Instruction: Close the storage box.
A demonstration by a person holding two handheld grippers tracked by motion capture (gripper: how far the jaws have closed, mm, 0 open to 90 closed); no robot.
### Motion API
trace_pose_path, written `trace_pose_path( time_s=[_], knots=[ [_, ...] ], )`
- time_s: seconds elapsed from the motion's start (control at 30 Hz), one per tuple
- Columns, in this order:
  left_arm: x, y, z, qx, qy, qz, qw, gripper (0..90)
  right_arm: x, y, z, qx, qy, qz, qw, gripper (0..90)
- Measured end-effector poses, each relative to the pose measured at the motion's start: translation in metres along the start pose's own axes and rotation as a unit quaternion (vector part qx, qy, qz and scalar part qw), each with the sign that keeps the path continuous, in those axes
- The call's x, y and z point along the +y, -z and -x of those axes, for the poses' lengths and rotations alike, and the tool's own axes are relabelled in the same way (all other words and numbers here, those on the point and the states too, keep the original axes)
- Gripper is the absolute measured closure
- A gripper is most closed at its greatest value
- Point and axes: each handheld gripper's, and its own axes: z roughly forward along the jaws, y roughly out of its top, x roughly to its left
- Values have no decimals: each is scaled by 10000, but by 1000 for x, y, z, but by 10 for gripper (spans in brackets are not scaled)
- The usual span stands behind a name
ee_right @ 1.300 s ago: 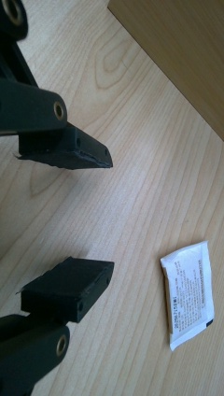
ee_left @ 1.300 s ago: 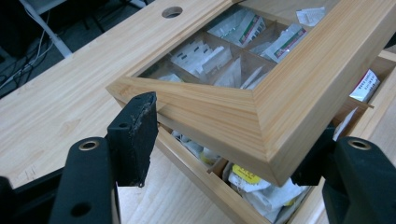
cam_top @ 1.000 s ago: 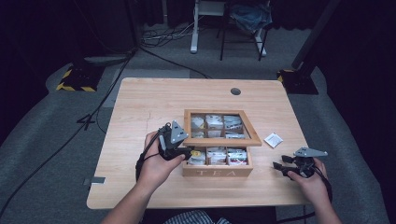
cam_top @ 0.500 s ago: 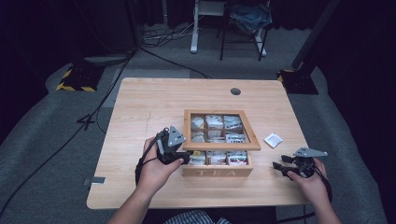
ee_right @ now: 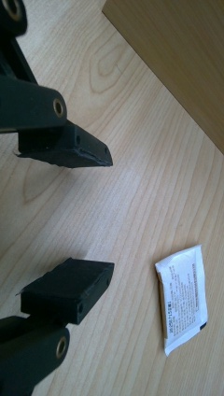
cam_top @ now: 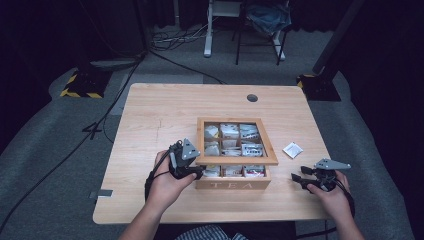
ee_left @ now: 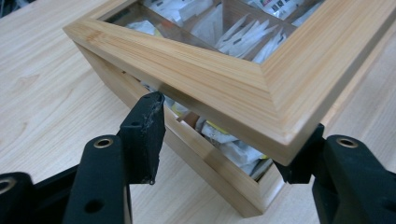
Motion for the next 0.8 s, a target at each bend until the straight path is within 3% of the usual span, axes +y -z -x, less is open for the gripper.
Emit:
trace_pose_path(
  time_s=[0.17,0.8],
  knots=[
    [0,1,2,-171,84,-118,9997,423,-1,-1,0,0,28,35,10000,428],
    [-5,-4,5,-429,-34,-687,9967,415,-1,-2,-1,-25,42,79,10000,418]
  ],
)
